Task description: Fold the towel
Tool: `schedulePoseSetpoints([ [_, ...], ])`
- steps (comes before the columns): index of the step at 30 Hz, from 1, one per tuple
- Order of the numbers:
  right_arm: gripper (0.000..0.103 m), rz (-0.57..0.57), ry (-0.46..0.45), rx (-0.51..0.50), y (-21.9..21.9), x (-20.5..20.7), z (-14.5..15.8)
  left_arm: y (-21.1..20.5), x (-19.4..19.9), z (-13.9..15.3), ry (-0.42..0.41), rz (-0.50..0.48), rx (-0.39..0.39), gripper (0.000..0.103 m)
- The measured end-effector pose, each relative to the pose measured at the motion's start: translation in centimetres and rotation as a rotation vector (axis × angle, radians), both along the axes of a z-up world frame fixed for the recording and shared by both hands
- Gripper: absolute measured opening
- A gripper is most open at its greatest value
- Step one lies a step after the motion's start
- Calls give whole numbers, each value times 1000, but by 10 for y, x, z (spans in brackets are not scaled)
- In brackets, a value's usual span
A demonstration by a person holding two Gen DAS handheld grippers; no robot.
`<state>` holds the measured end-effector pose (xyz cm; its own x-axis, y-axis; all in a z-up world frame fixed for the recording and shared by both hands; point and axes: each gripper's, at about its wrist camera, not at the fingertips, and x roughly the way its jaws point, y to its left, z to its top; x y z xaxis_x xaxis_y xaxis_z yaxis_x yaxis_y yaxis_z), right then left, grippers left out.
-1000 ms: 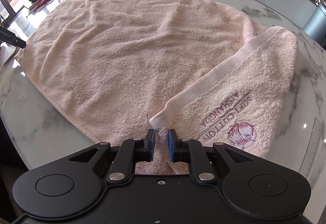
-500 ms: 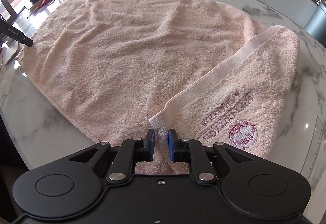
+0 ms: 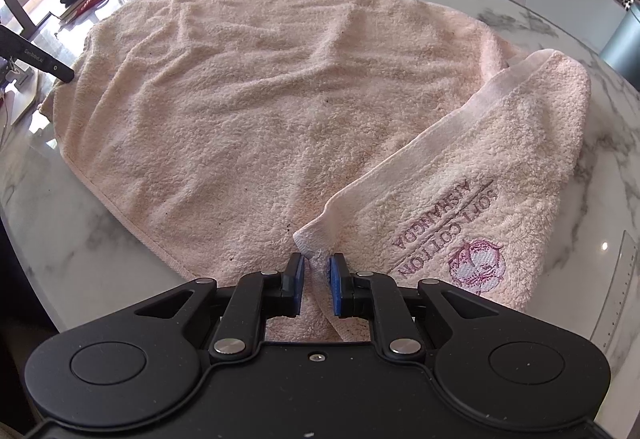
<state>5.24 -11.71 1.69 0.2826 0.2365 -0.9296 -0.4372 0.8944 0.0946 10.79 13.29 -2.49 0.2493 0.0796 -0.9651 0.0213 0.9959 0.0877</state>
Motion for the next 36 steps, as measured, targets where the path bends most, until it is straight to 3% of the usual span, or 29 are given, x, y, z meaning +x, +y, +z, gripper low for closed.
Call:
schedulePoseSetpoints([
  [7, 10, -33, -10, 36, -15, -1, 17, -36, 2, 44, -68, -108, -28, 3],
  [13, 10, -71, -20, 102, -27, -2, 33, -95, 4, 59, -87, -232, -122, 3],
  [17, 11, -81, -24, 119, -31, -5, 36, -150, -1, 50, -70, -337, -160, 3],
  [21, 11, -114, -13, 172, -36, -9, 35, -185, -2, 32, -46, -382, -199, 3],
  [28, 11, -161, 2, 326, -39, -16, 40, -227, -5, 30, -34, -432, -338, 3],
  [32, 11, -175, 12, 362, -38, -21, 37, -242, -3, 30, -26, -471, -361, 4],
  [35, 11, -209, 22, 364, -42, -20, 30, -243, -2, 20, 3, -479, -384, 11],
  [36, 11, -221, 25, 376, -44, -20, 27, -241, -4, 17, 11, -477, -400, 19],
])
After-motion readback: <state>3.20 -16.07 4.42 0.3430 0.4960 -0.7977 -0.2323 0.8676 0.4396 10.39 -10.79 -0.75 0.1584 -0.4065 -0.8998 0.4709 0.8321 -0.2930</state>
